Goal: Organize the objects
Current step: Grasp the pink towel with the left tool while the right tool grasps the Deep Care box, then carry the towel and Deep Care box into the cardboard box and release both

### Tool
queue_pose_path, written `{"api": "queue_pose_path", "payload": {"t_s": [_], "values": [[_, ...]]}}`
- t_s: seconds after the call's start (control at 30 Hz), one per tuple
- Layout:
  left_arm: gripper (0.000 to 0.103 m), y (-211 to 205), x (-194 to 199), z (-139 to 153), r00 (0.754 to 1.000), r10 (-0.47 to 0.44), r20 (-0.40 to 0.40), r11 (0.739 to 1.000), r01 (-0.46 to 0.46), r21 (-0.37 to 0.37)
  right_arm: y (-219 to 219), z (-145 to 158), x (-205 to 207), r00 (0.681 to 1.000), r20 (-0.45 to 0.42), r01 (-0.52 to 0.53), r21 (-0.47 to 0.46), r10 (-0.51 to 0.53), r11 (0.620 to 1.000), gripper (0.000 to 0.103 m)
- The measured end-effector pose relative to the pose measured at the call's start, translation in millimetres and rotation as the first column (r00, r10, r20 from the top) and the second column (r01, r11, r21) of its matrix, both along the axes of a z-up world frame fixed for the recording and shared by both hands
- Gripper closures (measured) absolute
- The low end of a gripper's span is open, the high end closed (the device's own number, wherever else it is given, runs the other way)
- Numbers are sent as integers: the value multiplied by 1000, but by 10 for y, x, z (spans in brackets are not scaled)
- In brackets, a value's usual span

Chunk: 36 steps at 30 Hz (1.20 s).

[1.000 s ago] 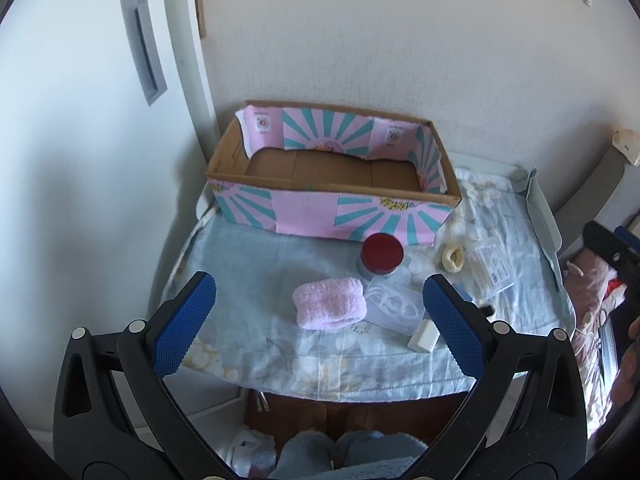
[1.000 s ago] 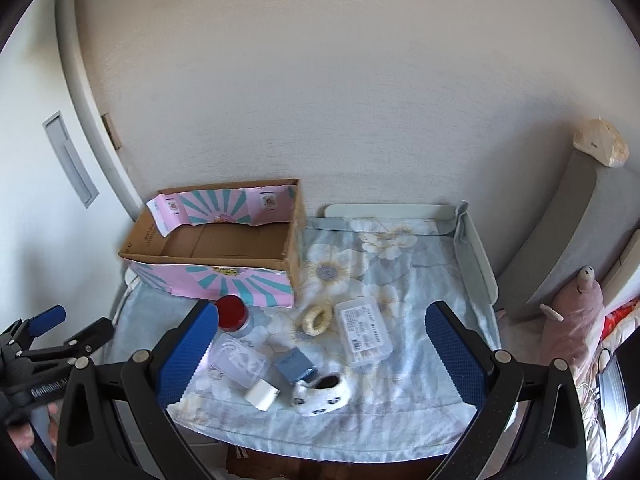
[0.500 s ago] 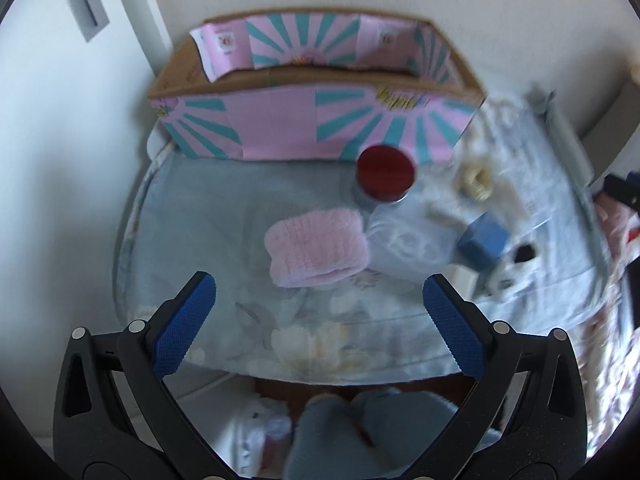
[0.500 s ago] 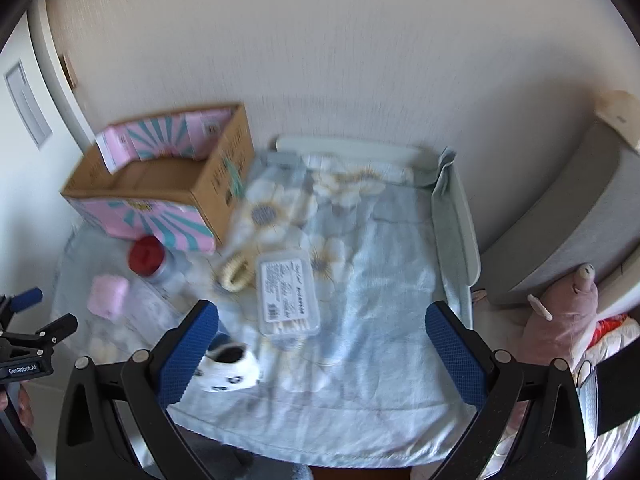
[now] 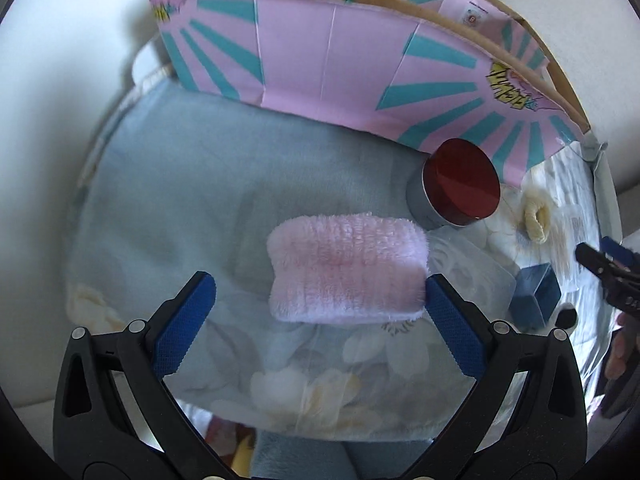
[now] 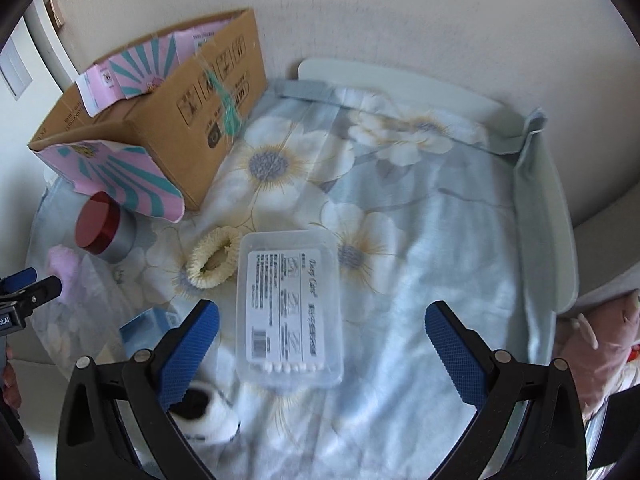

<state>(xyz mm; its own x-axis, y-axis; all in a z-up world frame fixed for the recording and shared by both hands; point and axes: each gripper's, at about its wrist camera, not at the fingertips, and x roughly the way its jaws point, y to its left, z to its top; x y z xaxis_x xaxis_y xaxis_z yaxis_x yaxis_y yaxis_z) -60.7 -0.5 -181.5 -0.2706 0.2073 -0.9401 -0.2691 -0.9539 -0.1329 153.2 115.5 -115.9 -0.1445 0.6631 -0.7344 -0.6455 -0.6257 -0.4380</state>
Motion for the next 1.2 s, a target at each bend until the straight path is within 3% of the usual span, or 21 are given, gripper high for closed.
{"api": "queue_pose_path", "payload": {"t_s": [0.17, 0.3, 0.33, 0.4, 0.43, 0.77, 0.8, 1.03, 1.2], "values": [[0, -15, -29, -60, 1000, 13, 23, 998, -15, 55, 59, -148, -68, 999, 30, -16, -24, 17, 1000, 15], [1, -16, -68, -105, 1000, 17, 21, 998, -18, 62, 48, -246, -119, 998, 50, -33, -39, 35, 999, 35], [4, -33, -75, -113, 1000, 20, 23, 997, -22, 74, 45, -268, -129, 998, 55, -34, -40, 37, 999, 40], [22, -74, -85, -126, 999, 21, 32, 994, -24, 107, 31, -301, -142, 997, 67, -34, -31, 36, 999, 43], [24, -93, -88, -134, 999, 18, 40, 991, -23, 129, 15, -308, -147, 997, 70, -35, -22, 37, 999, 45], [49, -136, -37, -44, 1000, -18, 4, 992, 17, 125, -108, -328, -151, 999, 43, -30, -13, 31, 999, 47], [53, -153, -35, -19, 1000, -19, -2, 991, 19, 130, -26, -355, -154, 998, 8, 61, 0, -61, 998, 47], [55, -212, -28, 122, 999, -34, -31, 989, 38, 140, -188, -321, -161, 998, -18, 62, 9, -62, 998, 47], [55, -214, 51, 524, 997, -44, -66, 989, 53, 141, -429, -175, -155, 996, -56, 70, 19, -69, 997, 47]]}}
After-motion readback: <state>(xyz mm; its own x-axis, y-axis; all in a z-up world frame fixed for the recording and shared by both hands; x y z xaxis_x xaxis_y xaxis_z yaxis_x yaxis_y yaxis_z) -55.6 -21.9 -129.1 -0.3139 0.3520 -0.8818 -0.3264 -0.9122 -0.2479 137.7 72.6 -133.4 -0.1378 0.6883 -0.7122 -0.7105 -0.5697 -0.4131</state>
